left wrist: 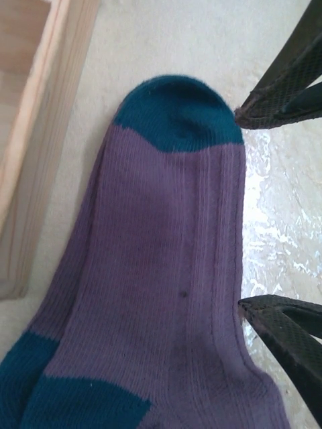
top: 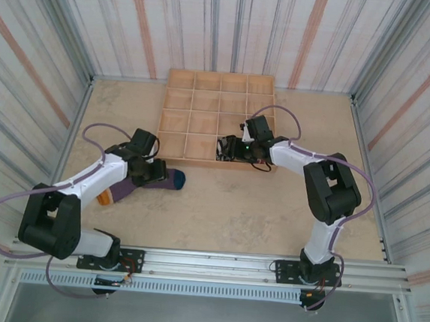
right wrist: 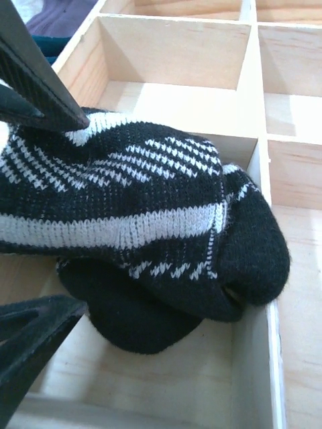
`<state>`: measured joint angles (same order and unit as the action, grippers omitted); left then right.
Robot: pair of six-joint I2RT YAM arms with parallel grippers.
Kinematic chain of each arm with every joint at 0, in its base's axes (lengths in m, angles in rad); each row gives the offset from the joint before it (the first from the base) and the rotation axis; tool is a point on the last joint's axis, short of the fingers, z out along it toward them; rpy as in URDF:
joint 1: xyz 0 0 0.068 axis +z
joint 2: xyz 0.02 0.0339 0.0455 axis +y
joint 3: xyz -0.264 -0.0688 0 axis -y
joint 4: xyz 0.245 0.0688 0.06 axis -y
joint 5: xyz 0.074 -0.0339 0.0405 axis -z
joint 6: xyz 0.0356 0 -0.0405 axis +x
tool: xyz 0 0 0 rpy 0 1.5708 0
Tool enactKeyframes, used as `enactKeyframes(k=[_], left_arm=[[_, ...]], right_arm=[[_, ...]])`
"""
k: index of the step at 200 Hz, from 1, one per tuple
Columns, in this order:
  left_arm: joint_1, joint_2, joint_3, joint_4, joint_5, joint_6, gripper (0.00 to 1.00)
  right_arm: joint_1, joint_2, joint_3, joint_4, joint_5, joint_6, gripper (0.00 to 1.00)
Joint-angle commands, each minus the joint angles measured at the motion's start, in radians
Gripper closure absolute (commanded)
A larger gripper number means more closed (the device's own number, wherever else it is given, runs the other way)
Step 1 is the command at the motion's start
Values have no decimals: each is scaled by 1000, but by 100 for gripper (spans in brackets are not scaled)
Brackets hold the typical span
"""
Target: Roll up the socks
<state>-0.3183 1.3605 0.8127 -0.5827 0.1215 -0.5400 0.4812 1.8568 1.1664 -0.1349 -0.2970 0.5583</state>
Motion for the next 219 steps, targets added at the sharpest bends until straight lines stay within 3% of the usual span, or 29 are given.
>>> enactKeyframes(k=[1, 10, 41, 135, 181, 219], left_arm=[[10, 15, 26, -58, -47, 33, 33], [16, 19, 29, -61, -55, 38, 34], [37, 41, 33, -57, -57, 48, 34], [45, 115, -3, 22, -8, 53, 38], [45, 145, -69, 121, 99, 33, 39], [30, 165, -192, 315, 250, -82, 39]], right_arm=[[-10, -54, -19, -88, -8, -58, 30], [-10, -68, -20, -97, -8, -66, 23], [-9, -113, -17, -128, 5, -91, 20], [10, -203, -24, -176, 54, -80, 26], [82, -310, -122, -197, 142, -41, 26], [150, -449, -283, -160, 170, 61, 25]])
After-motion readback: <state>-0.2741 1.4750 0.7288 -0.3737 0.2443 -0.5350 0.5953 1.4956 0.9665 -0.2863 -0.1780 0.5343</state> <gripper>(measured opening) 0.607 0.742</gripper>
